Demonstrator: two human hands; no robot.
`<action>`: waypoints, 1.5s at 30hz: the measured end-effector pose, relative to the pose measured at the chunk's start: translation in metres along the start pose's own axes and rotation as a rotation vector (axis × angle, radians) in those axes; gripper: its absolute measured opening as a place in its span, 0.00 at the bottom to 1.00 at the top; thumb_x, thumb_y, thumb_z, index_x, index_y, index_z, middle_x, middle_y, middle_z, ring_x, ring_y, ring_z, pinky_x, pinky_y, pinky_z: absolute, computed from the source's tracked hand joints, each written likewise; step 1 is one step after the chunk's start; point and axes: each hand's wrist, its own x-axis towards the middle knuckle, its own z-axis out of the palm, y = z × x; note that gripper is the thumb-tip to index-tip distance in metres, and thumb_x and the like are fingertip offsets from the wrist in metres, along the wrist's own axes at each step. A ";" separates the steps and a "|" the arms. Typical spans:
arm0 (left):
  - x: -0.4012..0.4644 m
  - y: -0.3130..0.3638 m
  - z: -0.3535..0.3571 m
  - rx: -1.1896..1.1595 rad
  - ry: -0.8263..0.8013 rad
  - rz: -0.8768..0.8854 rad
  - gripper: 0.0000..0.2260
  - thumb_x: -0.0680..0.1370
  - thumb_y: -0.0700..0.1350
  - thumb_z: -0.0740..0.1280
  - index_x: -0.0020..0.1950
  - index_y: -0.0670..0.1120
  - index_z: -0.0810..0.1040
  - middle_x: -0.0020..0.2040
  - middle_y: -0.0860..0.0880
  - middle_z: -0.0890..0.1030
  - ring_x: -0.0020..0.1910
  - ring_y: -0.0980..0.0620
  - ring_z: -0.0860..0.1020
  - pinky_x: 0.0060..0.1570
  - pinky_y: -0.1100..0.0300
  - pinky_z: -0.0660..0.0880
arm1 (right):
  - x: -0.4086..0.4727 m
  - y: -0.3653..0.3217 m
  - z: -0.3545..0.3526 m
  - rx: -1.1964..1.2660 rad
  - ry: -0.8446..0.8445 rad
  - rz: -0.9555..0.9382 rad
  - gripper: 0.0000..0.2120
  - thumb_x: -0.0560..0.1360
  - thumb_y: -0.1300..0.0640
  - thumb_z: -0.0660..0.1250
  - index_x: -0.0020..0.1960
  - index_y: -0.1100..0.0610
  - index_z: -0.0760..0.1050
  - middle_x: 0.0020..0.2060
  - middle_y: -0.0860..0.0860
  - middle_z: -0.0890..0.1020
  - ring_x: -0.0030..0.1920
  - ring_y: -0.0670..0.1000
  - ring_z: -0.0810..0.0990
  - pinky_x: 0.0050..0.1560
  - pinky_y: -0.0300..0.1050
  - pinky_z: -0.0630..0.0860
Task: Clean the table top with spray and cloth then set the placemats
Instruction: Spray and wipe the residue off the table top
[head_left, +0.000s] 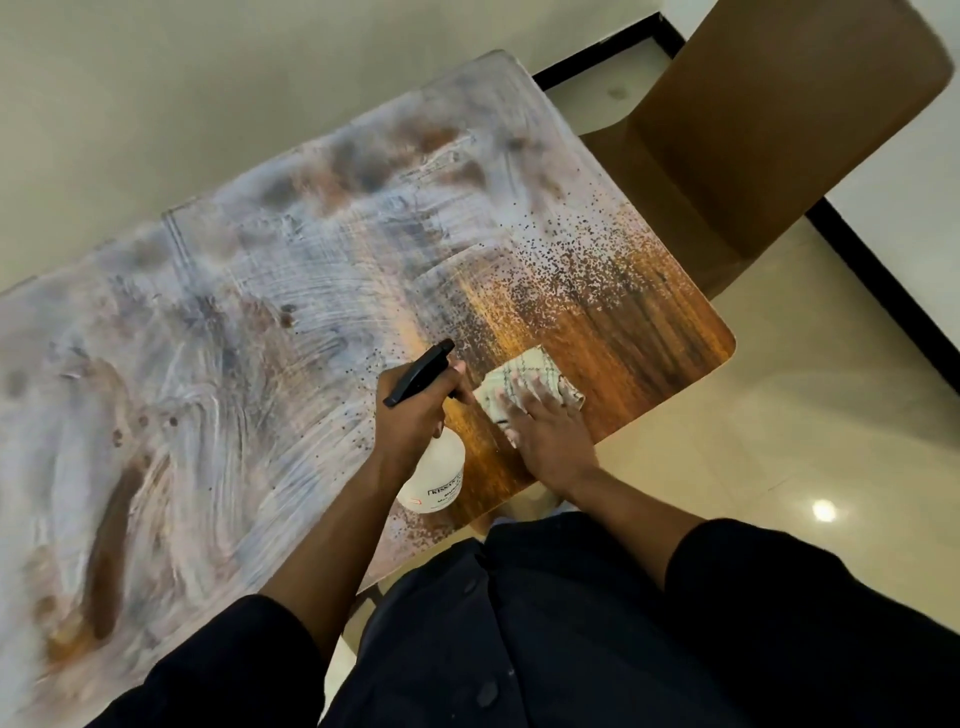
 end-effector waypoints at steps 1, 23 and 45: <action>0.003 0.001 0.000 -0.002 0.000 0.000 0.17 0.83 0.41 0.70 0.34 0.50 0.86 0.37 0.42 0.87 0.19 0.52 0.70 0.26 0.58 0.71 | -0.003 -0.002 0.001 -0.006 -0.013 -0.035 0.28 0.86 0.45 0.52 0.83 0.45 0.48 0.82 0.49 0.47 0.82 0.56 0.41 0.80 0.61 0.39; 0.058 0.023 0.069 0.029 0.065 -0.077 0.12 0.85 0.41 0.70 0.42 0.44 0.87 0.38 0.40 0.87 0.20 0.52 0.70 0.26 0.60 0.71 | 0.052 0.149 -0.057 -0.059 0.068 0.152 0.27 0.85 0.45 0.53 0.83 0.46 0.53 0.82 0.52 0.54 0.82 0.59 0.48 0.78 0.65 0.49; 0.134 0.035 0.174 0.046 0.135 -0.135 0.13 0.84 0.41 0.71 0.41 0.37 0.84 0.39 0.39 0.87 0.21 0.50 0.71 0.27 0.60 0.70 | 0.176 0.243 -0.112 -0.032 0.082 -0.051 0.26 0.86 0.48 0.48 0.83 0.45 0.46 0.83 0.48 0.47 0.82 0.54 0.41 0.80 0.62 0.47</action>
